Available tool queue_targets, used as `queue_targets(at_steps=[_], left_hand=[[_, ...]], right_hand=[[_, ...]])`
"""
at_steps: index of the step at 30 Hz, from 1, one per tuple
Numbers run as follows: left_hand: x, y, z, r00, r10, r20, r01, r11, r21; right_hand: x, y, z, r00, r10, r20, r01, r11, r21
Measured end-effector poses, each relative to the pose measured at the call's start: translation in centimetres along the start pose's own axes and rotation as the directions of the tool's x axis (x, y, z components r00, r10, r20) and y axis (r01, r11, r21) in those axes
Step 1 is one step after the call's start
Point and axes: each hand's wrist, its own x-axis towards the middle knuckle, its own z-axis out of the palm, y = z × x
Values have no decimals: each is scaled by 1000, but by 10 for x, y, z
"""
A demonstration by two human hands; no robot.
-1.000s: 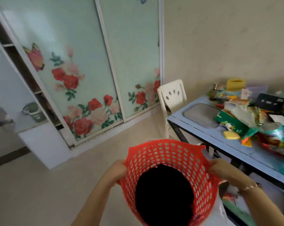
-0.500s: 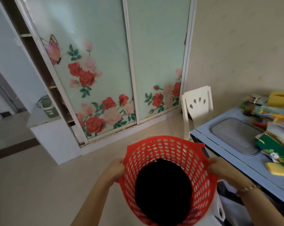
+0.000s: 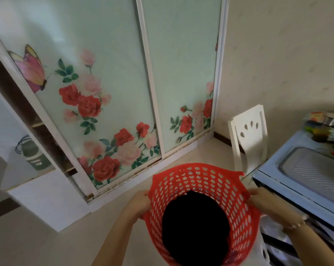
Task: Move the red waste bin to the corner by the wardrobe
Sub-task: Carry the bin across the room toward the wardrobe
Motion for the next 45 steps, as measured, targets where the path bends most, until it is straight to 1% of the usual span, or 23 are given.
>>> queue_targets(at_steps=[2, 6, 10, 13, 18, 22, 26, 29, 32, 35, 38, 40, 42, 45], left_hand=[[25, 7, -25, 1000, 19, -3, -19, 1000, 8], [79, 21, -74, 999, 40, 0, -40, 999, 8], [122, 34, -105, 999, 51, -12, -51, 999, 0], [156, 42, -124, 999, 49, -8, -49, 999, -5], [219, 56, -144, 999, 32, 20, -31, 999, -34], [280, 80, -157, 999, 40, 10, -40, 999, 17], [349, 117, -168, 999, 34, 36, -35, 999, 37], [402, 148, -176, 998, 60, 29, -61, 997, 51], [446, 180, -185, 991, 135, -18, -133, 987, 93], [478, 204, -192, 978, 208, 5, -207, 974, 92], [519, 230, -199, 976, 218, 16, -218, 971, 95], [543, 248, -201, 970, 240, 28, -241, 967, 78], [570, 269, -201, 973, 223, 65, -228, 971, 68], [598, 291, -200, 970, 211, 117, -217, 975, 38]], right_hand=[[17, -25, 8, 1000, -8, -30, 8, 1000, -2], [54, -74, 16, 997, 24, -69, -20, 998, 61], [84, -114, 18, 991, 18, -133, -11, 999, 49], [109, -139, 15, 988, 5, -152, 2, 999, 49], [166, -173, 7, 992, 5, -124, 4, 997, 73], [228, -193, -1, 993, 32, -111, -21, 995, 101], [294, -210, -20, 995, 60, -80, -48, 989, 142], [345, -221, -36, 994, 69, -86, -55, 987, 154], [388, -236, -55, 996, 52, -69, -39, 983, 177], [419, -248, -73, 994, 69, -84, -53, 981, 187], [448, -260, -91, 987, 75, -140, -46, 979, 201], [462, -268, -101, 986, 77, -151, -44, 977, 211], [483, -271, -110, 980, 91, -178, -51, 974, 219], [506, -270, -119, 951, 108, -291, -42, 974, 224]])
